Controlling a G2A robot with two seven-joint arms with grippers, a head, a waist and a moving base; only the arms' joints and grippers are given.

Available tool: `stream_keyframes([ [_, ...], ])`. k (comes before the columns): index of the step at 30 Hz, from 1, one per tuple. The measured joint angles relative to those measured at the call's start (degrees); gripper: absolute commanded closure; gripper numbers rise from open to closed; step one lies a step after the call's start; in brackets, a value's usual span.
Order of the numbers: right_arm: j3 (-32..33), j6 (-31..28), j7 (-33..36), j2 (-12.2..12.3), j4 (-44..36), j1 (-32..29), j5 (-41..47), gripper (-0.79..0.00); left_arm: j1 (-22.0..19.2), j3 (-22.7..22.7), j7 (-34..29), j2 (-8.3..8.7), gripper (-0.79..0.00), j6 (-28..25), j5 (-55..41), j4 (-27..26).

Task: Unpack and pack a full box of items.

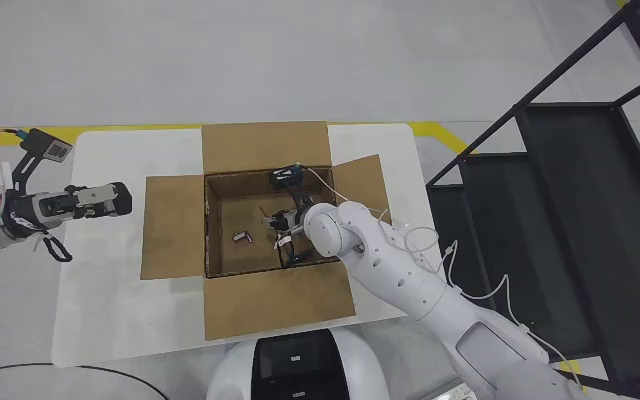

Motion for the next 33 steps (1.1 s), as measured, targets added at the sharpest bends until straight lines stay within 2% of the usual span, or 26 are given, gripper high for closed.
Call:
stream_keyframes([
  [22, -0.53, -0.71, 0.5, -0.05, 0.22, 0.15, -0.46, -0.785, 0.0, 0.0, 0.0, 0.0, -0.785, 0.0, 0.0, 0.0],
  [27, -4.0, -4.79, 7.51, -1.32, 3.97, 5.07, -2.39, -0.785, 0.0, 0.0, 0.0, 0.0, -0.785, 0.0, 0.0, 0.0],
  [33, -8.47, -11.13, 15.98, -3.63, 9.15, 10.44, 0.29, -0.785, 0.0, 0.0, 0.0, 0.0, -0.785, 0.0, 0.0, 0.0],
])
